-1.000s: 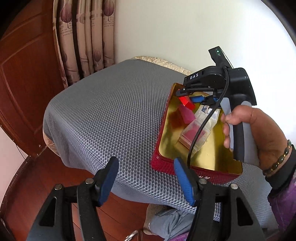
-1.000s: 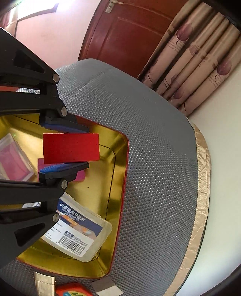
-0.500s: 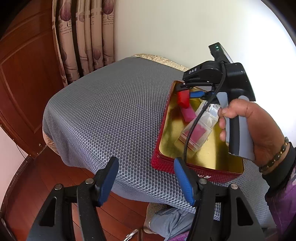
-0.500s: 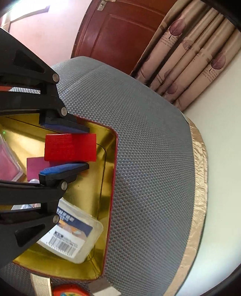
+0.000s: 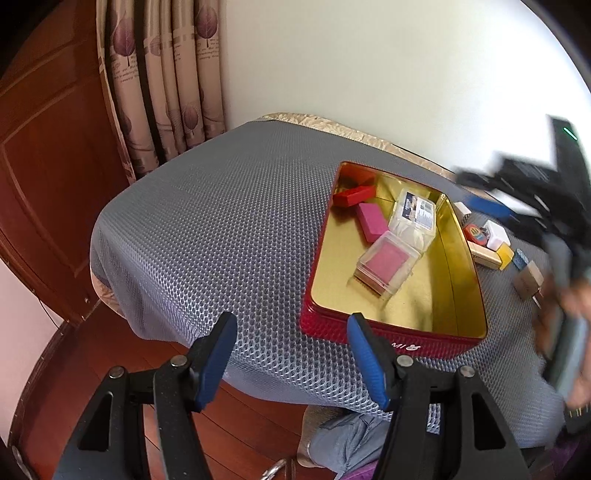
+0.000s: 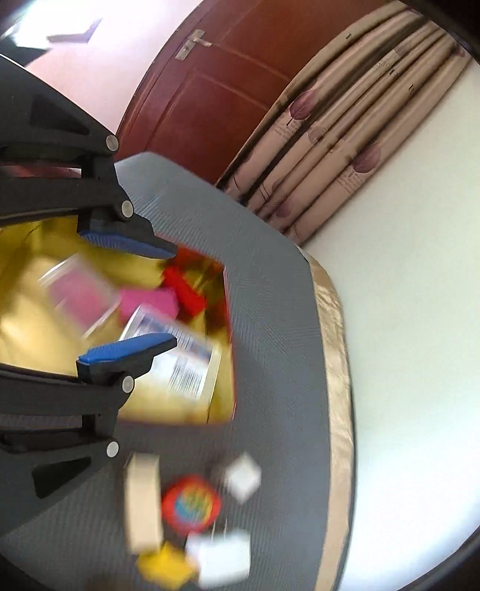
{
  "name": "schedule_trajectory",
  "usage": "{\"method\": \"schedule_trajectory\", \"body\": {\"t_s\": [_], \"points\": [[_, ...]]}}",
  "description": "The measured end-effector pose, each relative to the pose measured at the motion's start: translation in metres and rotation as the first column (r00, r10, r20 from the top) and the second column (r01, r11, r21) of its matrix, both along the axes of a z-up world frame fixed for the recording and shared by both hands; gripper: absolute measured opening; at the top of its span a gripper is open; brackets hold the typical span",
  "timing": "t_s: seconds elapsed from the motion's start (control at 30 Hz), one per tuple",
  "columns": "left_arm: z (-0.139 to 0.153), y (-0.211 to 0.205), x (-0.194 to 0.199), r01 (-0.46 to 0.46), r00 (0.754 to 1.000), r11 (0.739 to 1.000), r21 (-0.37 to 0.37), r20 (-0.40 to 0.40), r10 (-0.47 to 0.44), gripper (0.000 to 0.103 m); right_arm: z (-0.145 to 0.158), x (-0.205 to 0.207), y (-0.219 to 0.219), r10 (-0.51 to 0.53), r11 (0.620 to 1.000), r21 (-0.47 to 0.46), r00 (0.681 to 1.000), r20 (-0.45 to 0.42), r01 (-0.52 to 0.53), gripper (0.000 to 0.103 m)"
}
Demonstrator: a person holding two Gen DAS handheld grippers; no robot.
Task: Organize rigid objects
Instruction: 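Grasp the gold ribbed lighter with the left gripper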
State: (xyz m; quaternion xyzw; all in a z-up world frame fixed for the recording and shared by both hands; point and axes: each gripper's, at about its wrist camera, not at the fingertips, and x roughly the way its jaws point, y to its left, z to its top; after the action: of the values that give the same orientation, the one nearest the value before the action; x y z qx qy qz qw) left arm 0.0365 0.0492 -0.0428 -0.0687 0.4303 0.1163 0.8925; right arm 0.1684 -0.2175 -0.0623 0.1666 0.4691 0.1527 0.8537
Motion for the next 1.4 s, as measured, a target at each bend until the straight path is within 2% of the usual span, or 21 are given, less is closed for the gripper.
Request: {"method": "schedule_trajectory", "body": {"t_s": [0.07,0.13,0.2,0.3,0.47,0.53,0.57,0.6,0.67,0.73,0.77,0.83,0.93,1.0,1.07,1.1,1.13,1.2,1.23,1.3,1.4], "points": [[0.001,-0.005,-0.001,0.011,1.000,1.000,0.020,0.004,-0.011,0.064,0.005,-0.035,-0.032,-0.040,0.994,-0.096,0.999,0.034,0.043,0.055],[0.002,-0.014,-0.002,0.031,0.999,0.999,0.045,0.008,-0.031,0.064,0.006,-0.060,-0.063,-0.080,0.979,-0.187,0.996,0.044,0.087,0.059],[0.004,-0.021,-0.003,0.048,0.999,0.996,0.069,0.012,-0.049,0.064,0.002,-0.086,-0.100,-0.134,0.941,-0.307,0.990,0.042,0.141,0.061],[0.006,-0.035,-0.006,0.090,0.995,0.989,0.113,0.025,-0.093,0.064,-0.012,-0.117,-0.153,-0.231,0.857,-0.468,0.973,0.027,0.216,0.061],[0.015,-0.069,-0.016,0.206,0.972,0.956,0.208,0.071,-0.225,0.064,-0.030,-0.157,-0.239,-0.375,0.742,-0.596,0.927,0.008,0.306,0.061],[0.023,-0.086,-0.022,0.276,0.946,0.931,0.239,0.102,-0.307,0.064,-0.034,-0.164,-0.257,-0.406,0.723,-0.610,0.914,0.006,0.325,0.067],[0.028,-0.096,-0.024,0.319,0.927,0.911,0.261,0.115,-0.358,0.064,-0.034,-0.169,-0.271,-0.414,0.727,-0.597,0.910,0.012,0.338,0.079],[0.034,-0.111,-0.024,0.385,0.893,0.874,0.297,0.118,-0.433,0.064,-0.034,-0.173,-0.281,-0.431,0.722,-0.592,0.902,0.022,0.359,0.084],[0.043,-0.132,-0.023,0.470,0.835,0.806,0.360,0.114,-0.538,0.064,-0.036,-0.175,-0.290,-0.434,0.734,-0.571,0.900,0.023,0.369,0.086],[0.053,-0.156,-0.019,0.575,0.744,0.709,0.408,0.098,-0.661,0.064,-0.038,-0.173,-0.291,-0.436,0.738,-0.559,0.900,0.031,0.377,0.087],[0.056,-0.164,-0.014,0.604,0.717,0.680,0.416,0.090,-0.691,0.064,-0.038,-0.173,-0.292,-0.434,0.737,-0.560,0.900,0.036,0.378,0.088],[0.062,-0.183,0.000,0.673,0.650,0.613,0.414,0.063,-0.757,0.064,-0.038,-0.173,-0.293,-0.425,0.744,-0.554,0.905,0.040,0.374,0.088],[0.064,-0.205,0.036,0.778,0.561,0.532,0.334,0.009,-0.827,0.064,-0.037,-0.175,-0.300,-0.422,0.760,-0.529,0.906,0.040,0.377,0.090],[0.059,-0.218,0.062,0.819,0.520,0.487,0.302,-0.035,-0.853,0.064,-0.036,-0.179,-0.303,-0.419,0.769,-0.516,0.907,0.040,0.378,0.091],[0.048,-0.235,0.089,0.839,0.482,0.425,0.340,-0.104,-0.870,0.064,-0.036,-0.182,-0.308,-0.416,0.773,-0.510,0.908,0.043,0.378,0.093],[0.043,-0.240,0.101,0.848,0.471,0.407,0.340,-0.131,-0.872,0.064,-0.037,-0.180,-0.305,-0.410,0.778,-0.505,0.911,0.040,0.373,0.094],[0.038,-0.243,0.114,0.855,0.467,0.401,0.329,-0.151,-0.871,0.064,-0.036,-0.180,-0.303,-0.406,0.783,-0.499,0.913,0.041,0.371,0.095],[0.029,-0.247,0.143,0.887,0.438,0.390,0.248,-0.181,-0.881,0.064,-0.034,-0.183,-0.302,-0.406,0.790,-0.485,0.913,0.044,0.374,0.095],[0.024,-0.248,0.156,0.894,0.432,0.388,0.225,-0.197,-0.880,0.064,-0.033,-0.184,-0.302,-0.405,0.795,-0.477,0.913,0.044,0.375,0.096],[0.011,-0.250,0.173,0.926,0.373,0.339,0.164,-0.261,-0.890,0.064,-0.030,-0.186,-0.298,-0.406,0.802,-0.460,0.912,0.047,0.381,0.096],[-0.006,-0.249,0.188,0.934,0.355,0.315,0.169,-0.327,-0.876,0.064,-0.030,-0.187,-0.299,-0.405,0.810,-0.444,0.913,0.046,0.382,0.098]]}}
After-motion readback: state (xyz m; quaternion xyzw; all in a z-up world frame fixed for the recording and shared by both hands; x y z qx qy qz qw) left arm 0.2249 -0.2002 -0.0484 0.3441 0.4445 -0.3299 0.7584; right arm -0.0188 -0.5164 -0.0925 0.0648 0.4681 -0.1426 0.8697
